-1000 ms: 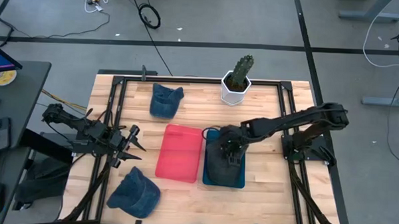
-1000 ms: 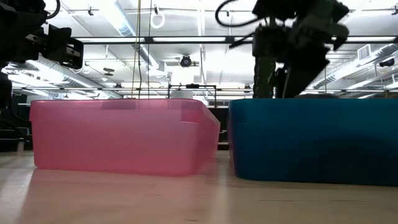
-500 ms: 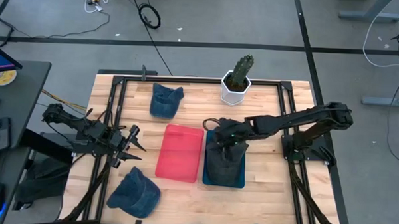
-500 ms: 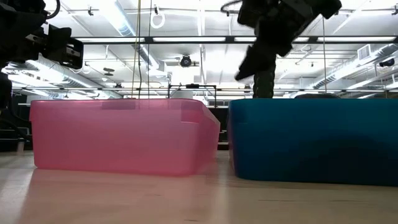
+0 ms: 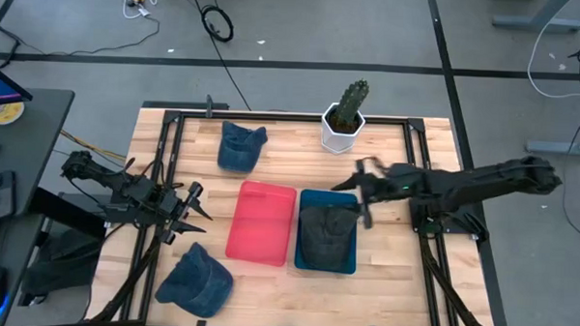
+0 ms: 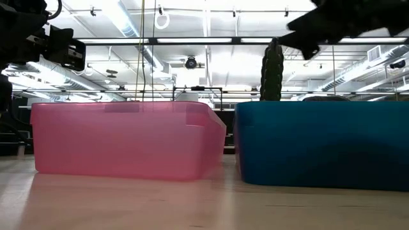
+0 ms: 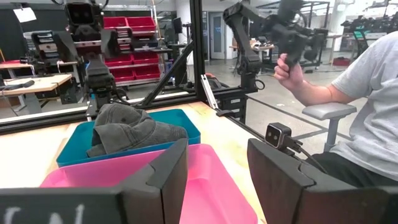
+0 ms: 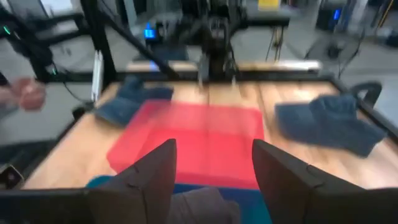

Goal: Pick & Place hat
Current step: Put the bottom blue cap into the red bin

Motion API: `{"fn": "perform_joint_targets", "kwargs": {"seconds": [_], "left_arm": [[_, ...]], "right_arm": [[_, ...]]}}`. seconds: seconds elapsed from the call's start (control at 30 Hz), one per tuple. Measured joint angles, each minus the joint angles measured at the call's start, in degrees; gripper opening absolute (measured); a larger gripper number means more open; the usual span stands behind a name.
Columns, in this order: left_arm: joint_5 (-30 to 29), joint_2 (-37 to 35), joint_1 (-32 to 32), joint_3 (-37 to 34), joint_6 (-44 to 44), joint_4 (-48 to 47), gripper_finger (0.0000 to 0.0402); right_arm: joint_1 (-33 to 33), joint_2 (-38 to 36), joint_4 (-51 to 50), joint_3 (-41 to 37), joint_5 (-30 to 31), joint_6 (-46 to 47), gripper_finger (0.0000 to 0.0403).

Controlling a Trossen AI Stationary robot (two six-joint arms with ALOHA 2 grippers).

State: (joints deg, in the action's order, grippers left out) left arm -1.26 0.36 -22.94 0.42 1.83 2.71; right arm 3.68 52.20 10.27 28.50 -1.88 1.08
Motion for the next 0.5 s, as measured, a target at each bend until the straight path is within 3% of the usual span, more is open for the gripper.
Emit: {"fn": "perform_joint_targets", "kwargs": {"seconds": [0.5], "left_arm": [[0.0, 0.0, 0.0, 0.0, 0.0, 0.0, 0.017]], "right_arm": [[0.0, -35.2, 4.1, -16.9, -0.7, -3.0, 0.0212]]}}
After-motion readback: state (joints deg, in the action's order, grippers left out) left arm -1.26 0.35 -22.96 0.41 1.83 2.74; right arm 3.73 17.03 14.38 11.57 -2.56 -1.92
